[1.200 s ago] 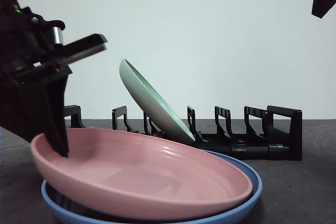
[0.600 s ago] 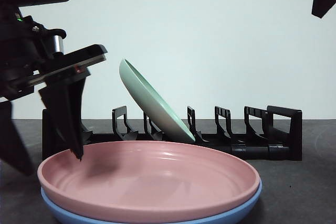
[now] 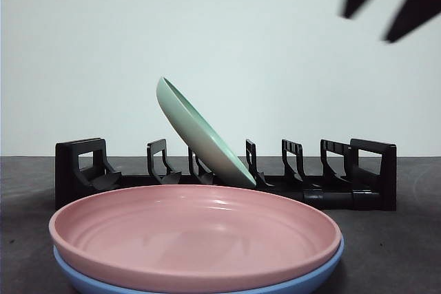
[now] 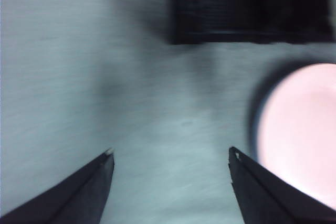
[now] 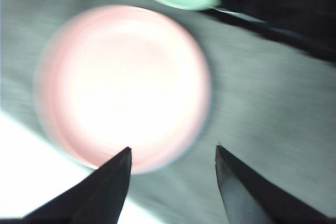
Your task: Place the plate
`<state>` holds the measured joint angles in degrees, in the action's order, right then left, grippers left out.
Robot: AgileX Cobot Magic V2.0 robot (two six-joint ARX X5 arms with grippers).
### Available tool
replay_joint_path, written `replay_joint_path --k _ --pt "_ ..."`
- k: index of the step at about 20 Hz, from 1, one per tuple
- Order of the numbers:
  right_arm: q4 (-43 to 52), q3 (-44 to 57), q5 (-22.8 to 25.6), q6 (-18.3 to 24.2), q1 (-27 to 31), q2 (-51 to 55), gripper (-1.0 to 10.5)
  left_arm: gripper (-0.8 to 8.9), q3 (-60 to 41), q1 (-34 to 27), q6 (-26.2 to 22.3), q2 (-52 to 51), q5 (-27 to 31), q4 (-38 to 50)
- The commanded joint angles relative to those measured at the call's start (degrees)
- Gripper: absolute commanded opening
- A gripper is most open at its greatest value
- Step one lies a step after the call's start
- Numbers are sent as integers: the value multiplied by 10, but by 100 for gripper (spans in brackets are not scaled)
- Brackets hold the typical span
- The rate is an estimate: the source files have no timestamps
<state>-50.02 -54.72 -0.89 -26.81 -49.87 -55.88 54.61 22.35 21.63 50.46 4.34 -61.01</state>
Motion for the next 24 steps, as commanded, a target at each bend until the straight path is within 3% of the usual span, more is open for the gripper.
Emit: replay_joint_path --k 1,7,13,18,24 --pt "39 -41 -50 22 9 -59 251 344 14 -37 -33 -45 2 -43" --pt "41 -244 -52 96 13 -257 251 344 14 -74 -30 -123 2 -99" --pt "34 -420 -50 110 13 -424 251 344 14 -74 -29 -130 2 -101" --pt "33 -491 -37 133 22 -516 251 344 14 -74 -27 -130 2 -101" --pt "41 -497 -32 148 44 -572 250 344 14 -74 -26 -130 4 -99"
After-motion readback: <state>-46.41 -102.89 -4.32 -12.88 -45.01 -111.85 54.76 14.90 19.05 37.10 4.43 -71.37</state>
